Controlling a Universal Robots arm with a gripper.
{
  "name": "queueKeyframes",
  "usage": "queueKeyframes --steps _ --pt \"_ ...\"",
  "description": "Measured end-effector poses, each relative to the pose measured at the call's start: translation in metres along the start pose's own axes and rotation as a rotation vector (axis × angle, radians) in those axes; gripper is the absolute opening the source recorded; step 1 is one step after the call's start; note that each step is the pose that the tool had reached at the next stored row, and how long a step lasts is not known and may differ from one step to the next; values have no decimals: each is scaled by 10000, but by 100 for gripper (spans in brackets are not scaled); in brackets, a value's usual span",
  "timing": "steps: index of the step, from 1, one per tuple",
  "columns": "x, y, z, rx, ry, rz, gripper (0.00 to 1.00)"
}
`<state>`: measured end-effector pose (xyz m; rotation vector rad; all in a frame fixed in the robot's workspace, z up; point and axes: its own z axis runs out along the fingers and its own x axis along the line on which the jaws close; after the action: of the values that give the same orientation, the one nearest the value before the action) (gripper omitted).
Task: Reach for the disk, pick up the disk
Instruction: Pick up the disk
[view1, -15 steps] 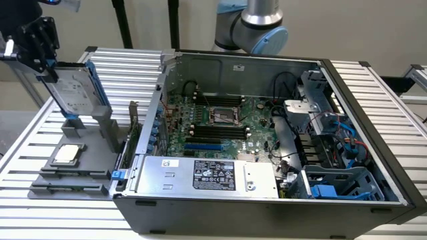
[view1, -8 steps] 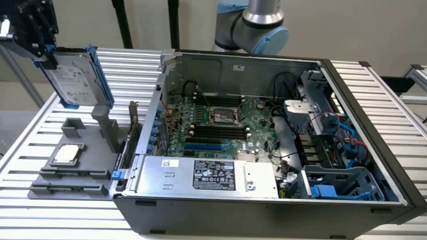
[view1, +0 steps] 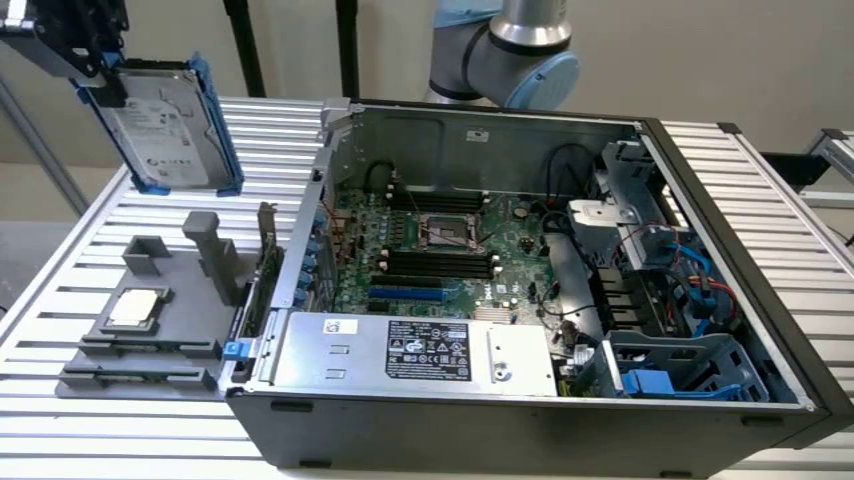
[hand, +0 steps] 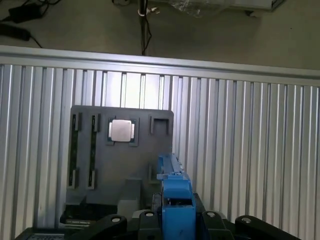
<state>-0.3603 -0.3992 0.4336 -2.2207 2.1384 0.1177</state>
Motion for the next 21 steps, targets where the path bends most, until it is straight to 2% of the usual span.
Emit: queueKeyframes --steps 7,12,17,21 --pt "28 -257 -293 -3 -105 -2 33" --pt "62 -467 -506 -7 -150 -2 33" --pt "112 -659 -618 -40 -179 1 33" --pt "164 -802 -671 -83 -183 6 33"
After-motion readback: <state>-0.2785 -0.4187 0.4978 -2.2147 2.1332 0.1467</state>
